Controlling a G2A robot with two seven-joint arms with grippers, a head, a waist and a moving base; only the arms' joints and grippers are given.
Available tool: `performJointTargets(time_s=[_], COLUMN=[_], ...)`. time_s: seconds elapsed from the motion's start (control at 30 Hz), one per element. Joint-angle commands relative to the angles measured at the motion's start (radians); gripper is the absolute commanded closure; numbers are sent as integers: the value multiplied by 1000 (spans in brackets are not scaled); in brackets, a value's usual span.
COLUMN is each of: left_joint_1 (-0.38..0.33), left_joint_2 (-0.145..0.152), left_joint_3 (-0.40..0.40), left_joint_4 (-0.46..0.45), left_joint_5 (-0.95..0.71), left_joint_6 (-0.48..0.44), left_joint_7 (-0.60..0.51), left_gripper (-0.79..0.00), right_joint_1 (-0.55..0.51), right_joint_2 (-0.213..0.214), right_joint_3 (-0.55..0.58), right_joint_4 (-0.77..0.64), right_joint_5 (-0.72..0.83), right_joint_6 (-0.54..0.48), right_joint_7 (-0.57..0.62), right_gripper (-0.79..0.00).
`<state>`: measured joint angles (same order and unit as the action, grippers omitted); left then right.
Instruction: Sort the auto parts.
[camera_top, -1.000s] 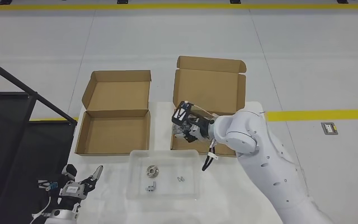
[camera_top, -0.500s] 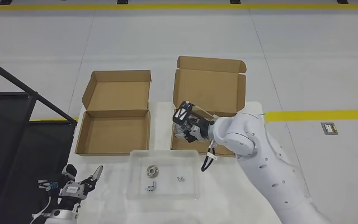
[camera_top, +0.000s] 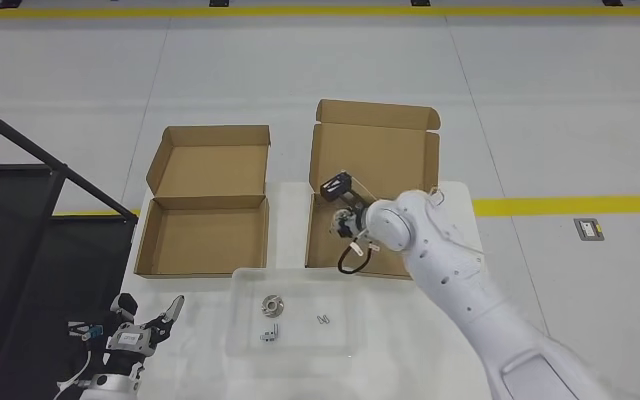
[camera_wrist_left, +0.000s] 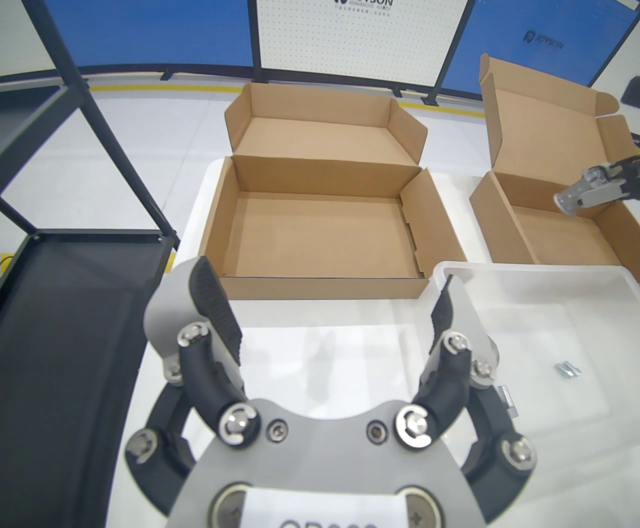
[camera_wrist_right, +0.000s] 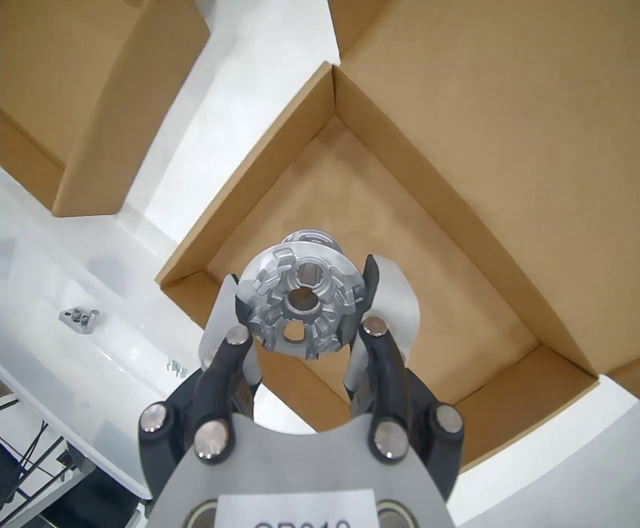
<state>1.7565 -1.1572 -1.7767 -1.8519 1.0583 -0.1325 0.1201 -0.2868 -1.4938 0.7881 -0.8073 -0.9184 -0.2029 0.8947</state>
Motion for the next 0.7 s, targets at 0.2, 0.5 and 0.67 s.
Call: performJointTargets(time_s=[0.2, 0.5, 0.67], left_joint_1=[0, 0, 0], left_joint_2=[0, 0, 0], left_joint_3=[0, 0, 0], left_joint_4=[0, 0, 0], left_joint_5=[0, 0, 0], left_joint_6=[0, 0, 0], left_joint_7=[0, 0, 0], left_gripper=[-785, -785, -785], right_joint_1=[63, 93, 101], right_joint_2=[-83, -150, -174], right_joint_3=[-101, -150, -152], right_joint_4=[214, 339, 395], right_joint_5=[-29, -53, -43], right_joint_6=[98, 132, 120], right_joint_7=[-87, -192, -236], right_gripper=[0, 0, 0])
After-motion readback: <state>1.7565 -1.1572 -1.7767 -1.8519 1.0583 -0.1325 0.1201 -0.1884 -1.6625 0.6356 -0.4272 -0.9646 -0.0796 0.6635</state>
